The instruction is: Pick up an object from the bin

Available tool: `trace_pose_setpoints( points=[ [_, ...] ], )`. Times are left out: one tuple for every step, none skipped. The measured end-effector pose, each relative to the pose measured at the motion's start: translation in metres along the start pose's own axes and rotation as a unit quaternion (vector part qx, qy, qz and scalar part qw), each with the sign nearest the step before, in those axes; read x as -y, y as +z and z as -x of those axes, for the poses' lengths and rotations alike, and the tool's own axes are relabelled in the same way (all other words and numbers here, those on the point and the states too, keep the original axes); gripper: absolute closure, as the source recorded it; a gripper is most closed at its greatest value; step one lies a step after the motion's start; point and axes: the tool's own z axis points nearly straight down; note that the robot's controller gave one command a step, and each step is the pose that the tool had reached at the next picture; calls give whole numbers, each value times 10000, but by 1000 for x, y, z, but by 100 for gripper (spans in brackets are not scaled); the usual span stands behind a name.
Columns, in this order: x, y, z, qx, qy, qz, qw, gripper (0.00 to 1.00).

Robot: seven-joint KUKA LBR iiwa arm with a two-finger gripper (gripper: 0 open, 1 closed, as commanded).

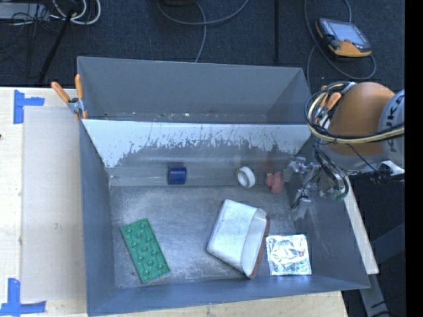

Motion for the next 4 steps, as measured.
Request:
trace_pose_setpoints(
  points=[
    [-17, 37, 16, 13, 378, 3, 9993, 0],
    [-66, 35, 6, 11, 55, 0, 10000, 0],
    [-127, 35, -8, 6, -83, 10, 10000, 0],
    [-124, 37, -8, -9, -78, -2, 10000, 100]
  ],
)
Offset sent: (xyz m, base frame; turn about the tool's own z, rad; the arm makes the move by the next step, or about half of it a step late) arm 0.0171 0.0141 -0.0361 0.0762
